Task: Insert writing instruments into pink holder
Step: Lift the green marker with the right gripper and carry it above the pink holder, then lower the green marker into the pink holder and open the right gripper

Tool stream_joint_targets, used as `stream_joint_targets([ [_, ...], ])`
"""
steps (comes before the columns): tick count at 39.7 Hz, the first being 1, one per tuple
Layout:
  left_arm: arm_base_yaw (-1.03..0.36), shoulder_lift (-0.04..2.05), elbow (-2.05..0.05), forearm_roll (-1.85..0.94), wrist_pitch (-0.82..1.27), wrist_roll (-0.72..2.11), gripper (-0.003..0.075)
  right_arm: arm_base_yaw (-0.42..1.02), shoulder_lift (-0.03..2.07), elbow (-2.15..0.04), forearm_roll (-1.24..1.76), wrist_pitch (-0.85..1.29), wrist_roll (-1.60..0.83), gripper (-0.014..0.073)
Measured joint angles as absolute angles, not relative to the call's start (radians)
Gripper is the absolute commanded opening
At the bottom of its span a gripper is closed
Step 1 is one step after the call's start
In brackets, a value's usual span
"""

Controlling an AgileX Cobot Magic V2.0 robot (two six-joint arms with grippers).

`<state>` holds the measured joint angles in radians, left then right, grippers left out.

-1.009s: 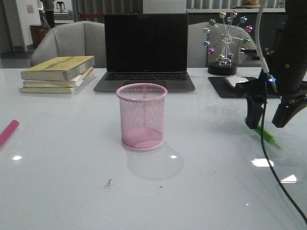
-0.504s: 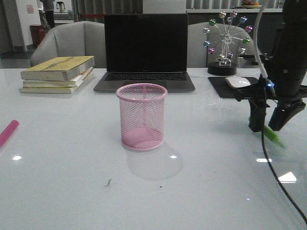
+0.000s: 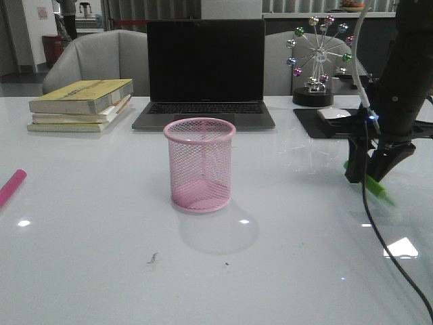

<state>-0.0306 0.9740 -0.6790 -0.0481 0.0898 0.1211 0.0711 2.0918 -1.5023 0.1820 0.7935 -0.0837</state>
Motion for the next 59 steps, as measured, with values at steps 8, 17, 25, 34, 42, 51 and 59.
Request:
stream_joint_targets([
  [8, -0.031, 0.974, -0.679, -0.048, 0.09, 0.121, 0.0465, 0.127, 2.021, -1.5, 0.193, 0.728, -0.111, 0.005],
  [17, -0.031, 0.974, -0.679, -0.048, 0.092, 0.121, 0.0445, 0.243, 1.881, -1.5, 0.201, 0.612, -0.119, 0.005],
  [25, -0.031, 0.974, -0.679, -0.048, 0.092, 0.121, 0.0412, 0.397, 1.802, -1.469, 0.203, 0.396, -0.119, 0.005],
  [34, -0.031, 0.974, -0.679, -0.048, 0.092, 0.121, 0.0403, 0.558, 1.793, -1.335, 0.211, 0.07, -0.12, 0.0057],
  [42, -0.031, 0.974, -0.679, -0.048, 0.092, 0.121, 0.0403, 0.608, 1.795, -1.209, 0.217, -0.191, -0.12, 0.0057],
  [51, -0.031, 0.974, -0.679, -0.048, 0.092, 0.121, 0.0403, 0.608, 1.864, -1.177, 0.221, -0.256, -0.12, 0.0057],
  [59, -0.031, 0.974, -0.679, -0.048, 0.092, 0.121, 0.0403, 0.608, 1.873, -1.178, 0.225, -0.252, -0.12, 0.0092],
])
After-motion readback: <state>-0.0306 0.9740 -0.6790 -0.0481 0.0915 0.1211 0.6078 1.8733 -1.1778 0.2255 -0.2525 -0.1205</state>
